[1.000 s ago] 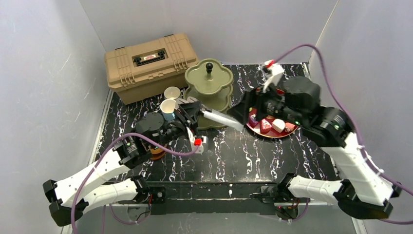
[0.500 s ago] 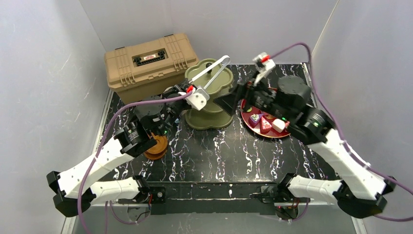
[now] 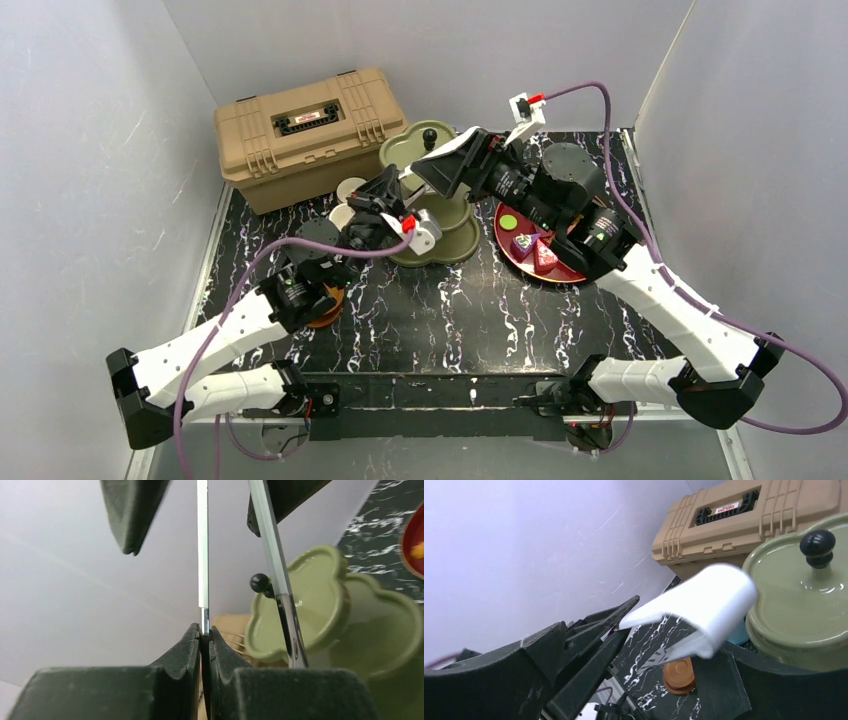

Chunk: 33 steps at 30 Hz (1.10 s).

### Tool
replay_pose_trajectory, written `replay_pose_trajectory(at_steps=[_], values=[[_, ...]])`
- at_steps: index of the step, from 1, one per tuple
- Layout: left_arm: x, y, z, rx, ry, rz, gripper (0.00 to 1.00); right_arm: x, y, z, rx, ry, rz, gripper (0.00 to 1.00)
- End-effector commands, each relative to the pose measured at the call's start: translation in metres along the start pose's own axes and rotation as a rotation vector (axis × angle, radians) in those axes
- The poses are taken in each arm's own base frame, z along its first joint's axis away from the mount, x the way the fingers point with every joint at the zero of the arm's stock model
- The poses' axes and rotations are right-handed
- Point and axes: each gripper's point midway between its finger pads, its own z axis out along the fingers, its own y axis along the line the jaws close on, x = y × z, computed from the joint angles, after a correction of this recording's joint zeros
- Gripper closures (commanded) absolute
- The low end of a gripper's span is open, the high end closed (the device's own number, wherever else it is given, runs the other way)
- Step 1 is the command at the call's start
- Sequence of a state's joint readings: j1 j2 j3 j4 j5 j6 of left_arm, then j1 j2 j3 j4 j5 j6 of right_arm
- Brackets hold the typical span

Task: Serve the afternoon tea
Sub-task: Adjust the clamp.

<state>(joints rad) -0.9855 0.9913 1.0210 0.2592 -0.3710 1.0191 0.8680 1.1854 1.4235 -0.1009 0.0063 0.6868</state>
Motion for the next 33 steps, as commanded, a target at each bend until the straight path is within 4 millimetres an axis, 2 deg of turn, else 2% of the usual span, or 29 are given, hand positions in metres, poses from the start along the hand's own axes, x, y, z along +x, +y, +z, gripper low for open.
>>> replay_pose_trajectory(at_steps=[1,10,16,20,23,25,31,33], values=[[-0.049,0.026,-0.001,-0.144,-0.264,0.257,1.00,-0.018,0.015,0.003,-0.016,-0.075,0.141,0.01],[-0.082,0.028,-0.003,-0.224,-0.424,0.483,1.00,0.000,-0.016,0.000,0.151,-0.032,0.231,0.07],[-0.099,0.024,-0.007,-0.259,-0.509,0.619,1.00,0.002,-0.023,-0.002,0.202,-0.018,0.239,0.08],[-0.099,0.017,-0.008,-0.252,-0.525,0.658,1.00,-0.002,-0.018,-0.005,0.176,-0.039,0.245,0.11],[-0.096,0.016,-0.007,-0.249,-0.514,0.655,1.00,-0.004,-0.011,-0.007,0.132,-0.048,0.254,0.22],[-0.095,0.014,-0.007,-0.244,-0.509,0.648,1.00,-0.004,-0.009,-0.009,0.115,-0.054,0.261,0.33],[-0.088,0.002,-0.009,-0.213,-0.517,0.634,1.00,-0.009,0.000,-0.011,0.071,-0.068,0.266,0.52],[-0.081,-0.010,-0.013,-0.182,-0.525,0.611,0.93,-0.007,-0.005,-0.009,0.093,-0.062,0.254,0.55]])
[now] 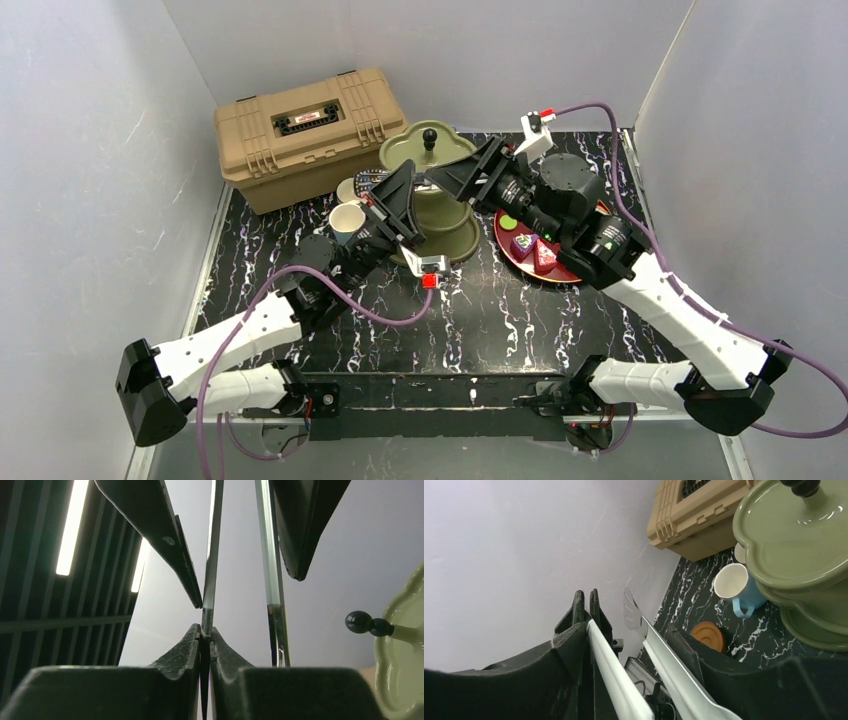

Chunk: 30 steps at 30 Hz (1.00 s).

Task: Serve the afternoon tea
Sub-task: Adjust the clamp.

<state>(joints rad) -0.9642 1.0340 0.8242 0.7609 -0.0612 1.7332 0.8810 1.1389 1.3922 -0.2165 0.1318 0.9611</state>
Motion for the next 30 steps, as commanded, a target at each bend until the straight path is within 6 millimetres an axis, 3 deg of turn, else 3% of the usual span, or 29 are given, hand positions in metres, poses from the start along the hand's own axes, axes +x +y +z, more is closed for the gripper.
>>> replay_pose_trajectory(at_steps=[1,4,6,11,14,18,25,30], values=[[-0.039,-0.001,-0.013,-0.035,-0.182,-0.080,0.87,-0.010,0.013,0.004,-0.047,-0.039,-0.028,0.56],[-0.053,-0.023,-0.038,0.054,-0.250,-0.166,0.59,-0.011,0.002,0.007,0.003,-0.046,-0.080,0.58],[-0.067,-0.036,-0.059,0.171,-0.317,-0.250,0.34,-0.011,-0.004,0.008,0.022,-0.052,-0.123,0.62],[-0.077,-0.049,-0.094,0.454,-0.327,-0.501,0.04,-0.011,-0.012,0.010,0.035,-0.063,-0.173,0.75],[-0.065,-0.053,-0.091,0.513,-0.214,-0.596,0.02,-0.010,-0.019,0.010,0.056,-0.060,-0.194,0.86],[-0.055,-0.046,-0.080,0.534,-0.059,-0.821,0.02,-0.005,-0.026,0.012,0.071,-0.047,-0.205,0.90],[-0.068,-0.054,-0.079,0.675,0.096,-1.150,0.02,0.002,-0.029,0.019,0.069,-0.018,-0.224,0.92],[-0.100,-0.040,-0.093,0.819,0.078,-1.401,0.02,0.004,-0.025,0.021,0.041,0.003,-0.288,0.92]])
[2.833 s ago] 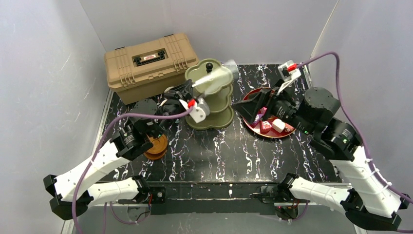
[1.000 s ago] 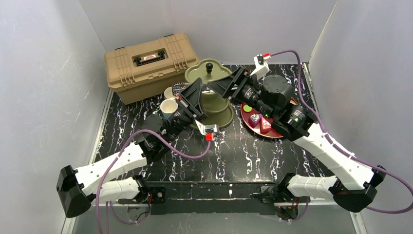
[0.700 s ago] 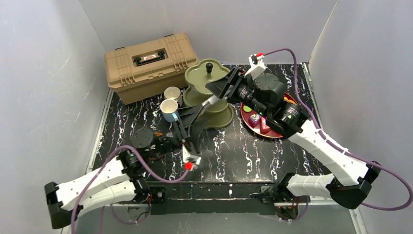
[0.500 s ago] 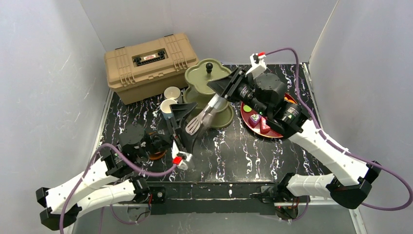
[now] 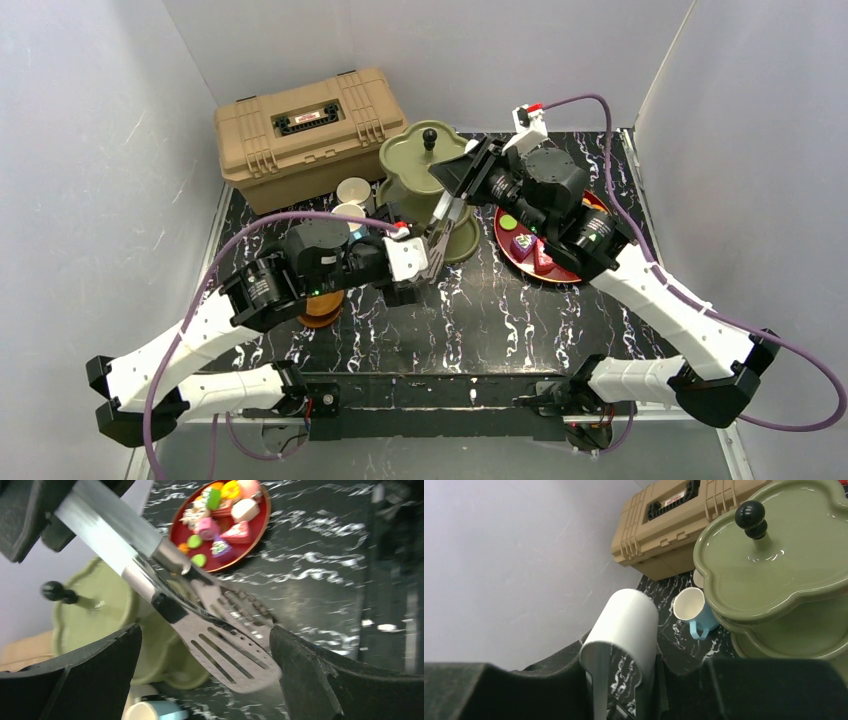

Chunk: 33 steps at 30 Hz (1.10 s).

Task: Serve the afternoon tea
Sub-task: Adjust the clamp.

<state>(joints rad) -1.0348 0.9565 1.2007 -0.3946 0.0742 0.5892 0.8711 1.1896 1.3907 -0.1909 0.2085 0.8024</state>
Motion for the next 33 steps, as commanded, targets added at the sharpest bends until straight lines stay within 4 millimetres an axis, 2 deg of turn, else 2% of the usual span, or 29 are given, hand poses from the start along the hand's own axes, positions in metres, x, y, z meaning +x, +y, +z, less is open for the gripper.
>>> replay_pose_trajectory(at_steps=[1,4,7,12,17,22,24,25,27,28,30,33], values=[[-0.040,-0.026,-0.024,0.144,-0.093,-0.322,0.02,0.010,0.005,0.000,-0.049,0.046,-0.142,0.91],[-0.049,-0.028,-0.028,0.148,-0.113,-0.427,0.02,0.009,0.009,-0.001,-0.078,0.047,-0.170,0.89],[-0.047,-0.007,-0.024,0.024,-0.096,-0.515,0.02,0.008,0.014,-0.002,-0.104,0.040,-0.179,0.89],[-0.030,0.013,-0.005,-0.116,-0.025,-0.571,0.02,0.010,0.024,0.001,-0.139,0.040,-0.183,0.89],[-0.033,0.018,0.015,-0.131,-0.038,-0.606,0.03,0.011,0.031,0.003,-0.159,0.052,-0.181,0.88],[-0.032,0.009,0.026,-0.061,-0.036,-0.615,0.15,0.007,0.036,0.004,-0.173,0.037,-0.174,0.88],[-0.027,0.009,0.027,-0.067,-0.027,-0.610,0.24,0.005,0.039,0.004,-0.177,0.030,-0.170,0.88],[-0.022,0.009,0.027,-0.076,-0.014,-0.603,0.33,0.003,0.039,0.005,-0.175,0.024,-0.166,0.88],[-0.010,0.012,0.024,-0.117,0.018,-0.565,0.60,0.000,0.038,0.005,-0.163,0.007,-0.151,0.87],[-0.004,0.014,0.021,-0.143,0.031,-0.562,0.68,-0.001,0.038,0.004,-0.168,-0.002,-0.148,0.86],[0.006,0.012,0.019,-0.159,0.050,-0.552,0.70,-0.004,0.041,0.004,-0.181,-0.017,-0.137,0.85],[0.009,0.004,0.020,-0.128,0.067,-0.583,0.53,-0.007,0.046,0.005,-0.204,-0.036,-0.127,0.85]])
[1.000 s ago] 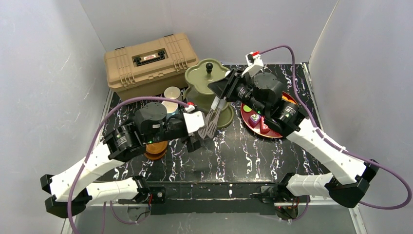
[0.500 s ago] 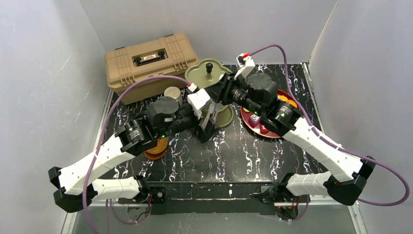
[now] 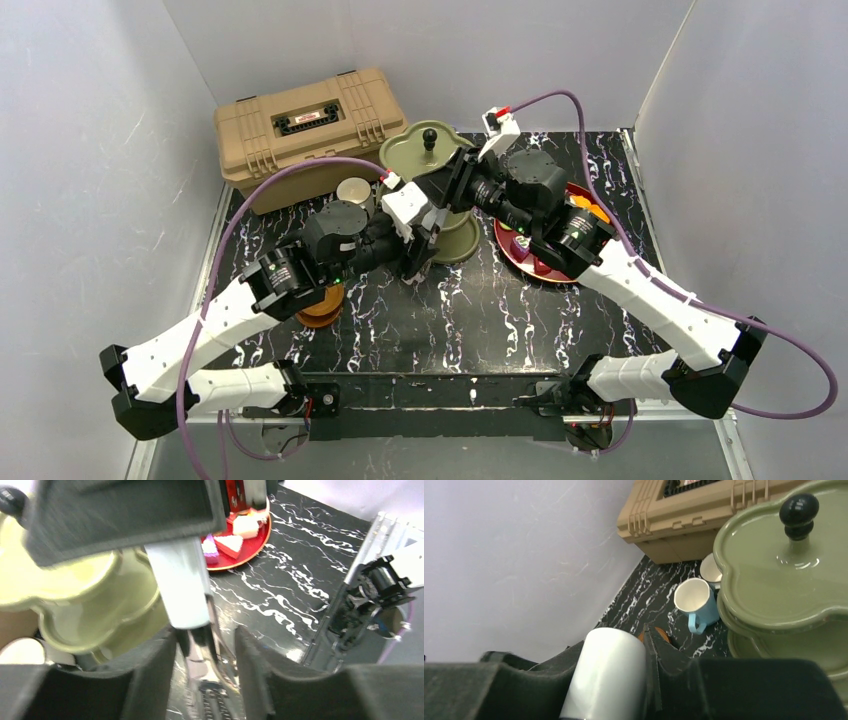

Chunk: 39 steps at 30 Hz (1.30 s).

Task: Serve the afternoon tea
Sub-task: Adjust the clamp.

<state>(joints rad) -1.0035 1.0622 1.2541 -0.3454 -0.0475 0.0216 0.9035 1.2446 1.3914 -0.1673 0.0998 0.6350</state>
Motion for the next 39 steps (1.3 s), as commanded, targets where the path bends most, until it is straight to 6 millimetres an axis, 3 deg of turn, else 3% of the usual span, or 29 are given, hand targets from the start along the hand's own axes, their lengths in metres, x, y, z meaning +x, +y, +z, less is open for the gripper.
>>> replay_pose_trajectory(at_steps=[1,4,7,10,13,15,17,21,24,25,31,36,39], values=[[0.008,-0.007,-0.004,0.022,0.025,-0.037,0.47,-0.045,0.032,-0.008,-0.109,-0.161,0.035,0.85],[0.003,-0.014,-0.003,0.049,0.012,-0.095,0.27,-0.047,0.037,-0.007,-0.140,-0.183,0.048,0.85],[0.002,-0.005,0.001,-0.001,0.012,-0.104,0.27,-0.045,0.039,-0.006,-0.164,-0.192,0.080,0.85],[-0.002,0.009,0.001,-0.053,-0.008,-0.095,0.42,-0.043,0.039,-0.006,-0.172,-0.188,0.091,0.84],[-0.007,0.024,-0.003,-0.114,-0.037,-0.061,0.72,-0.043,0.038,-0.010,-0.162,-0.184,0.090,0.81],[-0.008,0.033,-0.006,-0.143,-0.051,-0.018,0.87,-0.045,0.036,-0.014,-0.145,-0.183,0.091,0.69],[-0.008,0.039,-0.010,-0.161,-0.066,0.037,0.93,-0.046,0.038,-0.018,-0.142,-0.176,0.097,0.45],[-0.012,0.044,-0.018,-0.177,-0.109,0.105,0.96,-0.047,0.044,-0.027,-0.133,-0.122,0.083,0.24],[-0.019,0.050,-0.020,-0.203,-0.119,0.140,0.96,-0.037,0.044,-0.028,-0.100,-0.019,0.048,0.04],[-0.022,0.053,-0.021,-0.219,-0.125,0.152,0.96,-0.031,0.043,-0.028,-0.095,0.023,0.033,0.02],[-0.033,0.053,-0.024,-0.206,-0.158,0.217,0.95,0.016,0.037,-0.030,-0.109,0.240,0.012,0.02],[-0.035,0.057,-0.022,-0.222,-0.149,0.281,0.94,0.027,0.030,-0.029,-0.079,0.289,0.001,0.03],[-0.033,0.058,-0.020,-0.224,-0.138,0.285,0.94,0.024,0.028,-0.025,-0.062,0.278,-0.007,0.08]])
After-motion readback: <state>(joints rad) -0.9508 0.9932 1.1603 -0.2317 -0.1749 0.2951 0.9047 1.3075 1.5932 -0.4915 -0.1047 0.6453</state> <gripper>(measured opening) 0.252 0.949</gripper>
